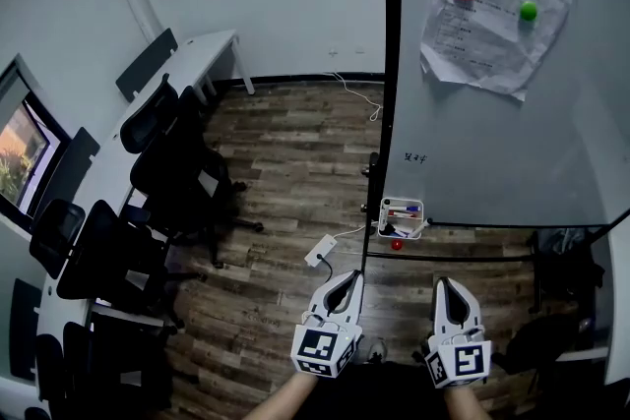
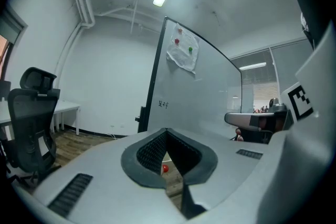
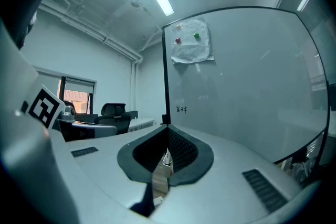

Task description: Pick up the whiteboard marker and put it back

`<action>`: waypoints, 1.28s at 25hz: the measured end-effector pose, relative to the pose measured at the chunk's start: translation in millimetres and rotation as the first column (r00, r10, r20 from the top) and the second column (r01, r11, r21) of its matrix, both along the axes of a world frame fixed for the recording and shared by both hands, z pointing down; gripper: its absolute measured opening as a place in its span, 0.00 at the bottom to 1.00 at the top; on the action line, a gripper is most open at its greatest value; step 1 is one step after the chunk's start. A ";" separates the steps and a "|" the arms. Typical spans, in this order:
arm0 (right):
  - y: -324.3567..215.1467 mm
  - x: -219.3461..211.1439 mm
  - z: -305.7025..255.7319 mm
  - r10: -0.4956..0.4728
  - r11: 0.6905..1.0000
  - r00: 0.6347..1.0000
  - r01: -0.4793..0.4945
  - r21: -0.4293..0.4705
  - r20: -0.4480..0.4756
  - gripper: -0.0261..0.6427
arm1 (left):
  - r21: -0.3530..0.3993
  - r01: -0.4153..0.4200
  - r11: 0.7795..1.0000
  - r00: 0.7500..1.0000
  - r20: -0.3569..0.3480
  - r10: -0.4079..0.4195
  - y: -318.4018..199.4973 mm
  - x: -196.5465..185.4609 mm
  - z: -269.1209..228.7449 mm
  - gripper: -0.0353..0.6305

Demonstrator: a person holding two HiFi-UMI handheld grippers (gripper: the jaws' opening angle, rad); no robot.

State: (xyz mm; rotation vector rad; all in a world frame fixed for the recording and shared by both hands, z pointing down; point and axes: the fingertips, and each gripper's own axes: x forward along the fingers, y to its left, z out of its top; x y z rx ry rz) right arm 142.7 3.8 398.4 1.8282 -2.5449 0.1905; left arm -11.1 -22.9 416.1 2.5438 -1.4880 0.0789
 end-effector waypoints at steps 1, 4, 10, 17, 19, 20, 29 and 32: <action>2.0 -0.2 -1.3 0.006 1.000 1.000 -0.006 0.003 0.001 0.06 | 0.002 -0.006 1.000 1.000 -0.003 0.006 -0.5 0.8 -0.1 0.06; 6.7 -0.3 -0.6 0.023 1.000 1.000 -0.023 0.002 0.003 0.06 | 0.006 -0.023 1.000 1.000 -0.010 0.023 -0.8 2.9 1.2 0.06; 8.5 -2.2 0.4 0.039 0.999 0.999 -0.039 -0.007 0.016 0.06 | 0.004 -0.030 1.000 0.999 -0.020 0.030 0.9 -2.9 1.5 0.06; 4.5 -5.0 7.4 0.040 0.999 0.999 -0.040 -0.035 0.006 0.06 | 0.000 -0.029 1.000 0.999 -0.027 0.029 -1.2 -6.3 3.0 0.06; 3.0 -5.6 7.4 0.041 0.999 0.999 -0.041 -0.034 0.005 0.06 | 0.000 -0.028 1.000 0.999 -0.026 0.028 -2.3 -7.4 2.9 0.06; 2.3 -5.9 7.0 0.041 0.999 0.999 -0.041 -0.033 0.006 0.06 | -0.002 -0.029 1.000 0.999 -0.025 0.029 -2.6 -7.9 3.4 0.06; -0.4 -9.5 9.7 0.043 0.998 0.999 -0.043 -0.045 -0.003 0.06 | -0.021 -0.048 0.999 0.999 -0.025 0.048 -6.0 -7.4 9.7 0.06; -0.8 -10.4 10.1 0.044 0.998 0.999 -0.044 -0.048 -0.003 0.06 | -0.042 -0.061 0.997 0.998 -0.024 0.060 -6.3 -6.0 14.2 0.06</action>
